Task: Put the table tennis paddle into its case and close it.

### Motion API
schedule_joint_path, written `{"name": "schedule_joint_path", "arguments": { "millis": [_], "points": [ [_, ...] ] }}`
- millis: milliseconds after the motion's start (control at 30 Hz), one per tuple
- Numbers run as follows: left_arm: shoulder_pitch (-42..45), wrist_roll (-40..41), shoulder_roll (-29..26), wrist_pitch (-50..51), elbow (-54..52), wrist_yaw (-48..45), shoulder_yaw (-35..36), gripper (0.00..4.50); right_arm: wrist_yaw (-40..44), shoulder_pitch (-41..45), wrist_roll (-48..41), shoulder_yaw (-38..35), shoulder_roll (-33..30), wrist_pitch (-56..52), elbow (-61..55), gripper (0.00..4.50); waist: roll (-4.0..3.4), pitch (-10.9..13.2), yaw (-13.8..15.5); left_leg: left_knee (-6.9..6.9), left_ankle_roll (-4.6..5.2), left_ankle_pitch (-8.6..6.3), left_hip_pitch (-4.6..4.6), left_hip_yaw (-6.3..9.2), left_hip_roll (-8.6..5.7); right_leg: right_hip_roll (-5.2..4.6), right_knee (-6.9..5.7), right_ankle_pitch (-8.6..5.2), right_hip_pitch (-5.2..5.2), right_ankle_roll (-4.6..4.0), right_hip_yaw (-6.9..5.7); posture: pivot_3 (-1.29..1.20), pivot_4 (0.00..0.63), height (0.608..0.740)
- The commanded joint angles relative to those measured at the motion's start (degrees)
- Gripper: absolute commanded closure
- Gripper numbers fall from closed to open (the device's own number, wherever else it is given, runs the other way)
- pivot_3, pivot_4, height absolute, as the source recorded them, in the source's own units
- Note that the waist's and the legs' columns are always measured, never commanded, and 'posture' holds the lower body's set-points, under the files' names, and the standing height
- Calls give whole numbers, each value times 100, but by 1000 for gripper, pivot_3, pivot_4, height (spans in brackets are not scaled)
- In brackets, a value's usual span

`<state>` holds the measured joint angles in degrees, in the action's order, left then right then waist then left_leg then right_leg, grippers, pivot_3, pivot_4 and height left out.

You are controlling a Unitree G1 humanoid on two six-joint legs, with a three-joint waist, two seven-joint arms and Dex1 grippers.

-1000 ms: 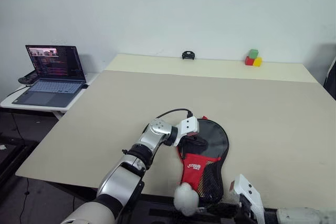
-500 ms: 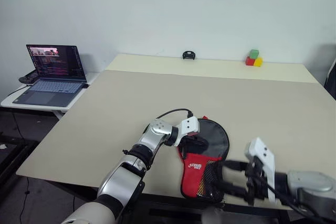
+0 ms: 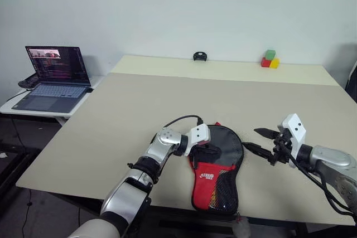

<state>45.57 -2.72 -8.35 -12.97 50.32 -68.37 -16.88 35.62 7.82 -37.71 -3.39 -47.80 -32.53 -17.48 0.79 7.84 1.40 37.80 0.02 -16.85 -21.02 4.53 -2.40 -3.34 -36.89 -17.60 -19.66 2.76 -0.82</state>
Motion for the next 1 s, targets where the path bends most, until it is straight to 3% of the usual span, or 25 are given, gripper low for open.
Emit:
{"name": "schedule_joint_path", "arguments": {
  "millis": [33,367,467,533,767,1000],
  "points": [
    [-264,-107,-87,313,-20,145,-50,4500,291,237,267,-73,77,201,351,641,-16,12,-1,0,0,0,-6,-2,0,0,-4,0,2,0,2,0,150,740],
    [-283,900,-759,1522,-2140,88,735,4500,905,812,756,-112,202,340,1306,641,-26,141,-141,11,-37,24,-134,-13,7,13,-27,8,-138,-16,18,0,150,740],
    [-907,1959,-1261,3032,-4512,420,1539,4500,866,1144,920,-175,241,240,1795,641,-26,162,-154,17,-50,32,-195,-15,6,7,-24,8,-191,-16,14,0,150,740],
    [-1492,2115,-1687,3377,-5290,738,2004,4500,824,1314,1000,-245,269,240,2026,641,-30,168,-186,8,-51,31,-200,-19,8,6,-18,8,-202,-17,23,0,150,740],
    [-2502,2004,-1903,3838,-6357,1776,2119,4500,1163,2080,1463,-646,75,1274,3918,641,-47,195,-73,29,-56,30,-181,-4,-1,7,-25,18,-178,-20,23,0,150,740],
    [-2779,1727,-2229,3604,-6113,2059,2060,4500,1427,2158,1718,-762,-151,1628,4388,641,-51,194,-62,25,-60,34,-177,-10,5,13,-26,25,-180,-23,25,0,150,740]
  ]
}}
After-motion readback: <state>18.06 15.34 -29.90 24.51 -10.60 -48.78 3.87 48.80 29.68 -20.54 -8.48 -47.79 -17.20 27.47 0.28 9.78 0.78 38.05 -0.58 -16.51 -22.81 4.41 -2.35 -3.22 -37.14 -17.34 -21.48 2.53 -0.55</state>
